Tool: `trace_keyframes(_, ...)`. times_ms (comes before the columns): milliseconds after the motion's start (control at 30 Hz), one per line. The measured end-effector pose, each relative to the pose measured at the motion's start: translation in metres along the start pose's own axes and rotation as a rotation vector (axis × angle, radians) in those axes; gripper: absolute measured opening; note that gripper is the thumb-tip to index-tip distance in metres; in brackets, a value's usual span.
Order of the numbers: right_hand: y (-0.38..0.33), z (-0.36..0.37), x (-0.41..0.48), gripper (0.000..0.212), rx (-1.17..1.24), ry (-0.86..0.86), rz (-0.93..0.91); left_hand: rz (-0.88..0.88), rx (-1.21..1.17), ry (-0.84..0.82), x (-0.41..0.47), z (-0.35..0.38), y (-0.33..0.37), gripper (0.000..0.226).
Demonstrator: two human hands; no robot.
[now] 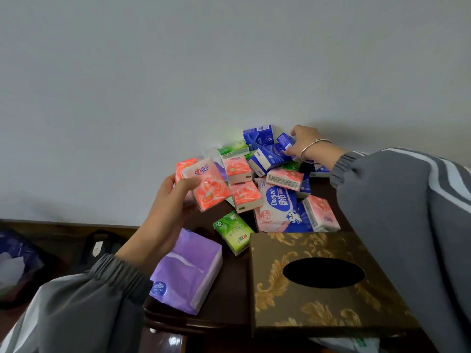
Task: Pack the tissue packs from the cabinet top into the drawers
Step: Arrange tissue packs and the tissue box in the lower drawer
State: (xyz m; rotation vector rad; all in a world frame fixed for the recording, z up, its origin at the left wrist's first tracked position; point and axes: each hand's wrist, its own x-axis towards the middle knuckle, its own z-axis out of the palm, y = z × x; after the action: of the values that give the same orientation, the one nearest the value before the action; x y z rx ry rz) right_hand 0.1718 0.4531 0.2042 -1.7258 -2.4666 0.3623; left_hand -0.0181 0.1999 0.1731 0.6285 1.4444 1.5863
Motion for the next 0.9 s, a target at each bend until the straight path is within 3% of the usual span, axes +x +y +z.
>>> trace_keyframes(100,0.0,-0.001,-0.006,0.042,-0.055,0.074,-0.062,-0.016,-0.01,0.002,0.001,-0.001,-0.003,0.056)
trace_keyframes(200,0.002,-0.007,-0.016,0.026,-0.088,0.303,-0.149,-0.029,-0.02,-0.001,0.0,-0.001,-0.004,0.058)
trace_keyframes(267,0.0,-0.01,-0.026,0.03,-0.058,0.423,-0.278,-0.029,-0.028,0.0,-0.001,-0.002,-0.003,0.059)
trace_keyframes(400,-0.008,0.003,-0.042,0.037,-0.166,0.234,-0.551,-0.018,-0.036,-0.005,-0.003,-0.004,-0.001,0.057)
trace_keyframes(533,-0.007,-0.006,-0.031,0.045,-0.142,-0.001,-0.544,0.002,-0.036,0.008,-0.005,-0.01,0.0,0.057)
trace_keyframes(700,-0.019,-0.008,-0.009,0.087,-0.225,-0.138,-0.479,0.034,-0.054,0.007,-0.005,-0.016,-0.001,0.049)
trace_keyframes(800,-0.023,-0.007,-0.001,0.068,-0.3,-0.167,-0.511,0.021,-0.051,-0.01,-0.005,-0.017,-0.002,0.053)
trace_keyframes(900,-0.021,-0.004,0.0,0.066,-0.342,-0.112,-0.534,0.015,-0.049,-0.027,-0.007,-0.02,-0.003,0.047)
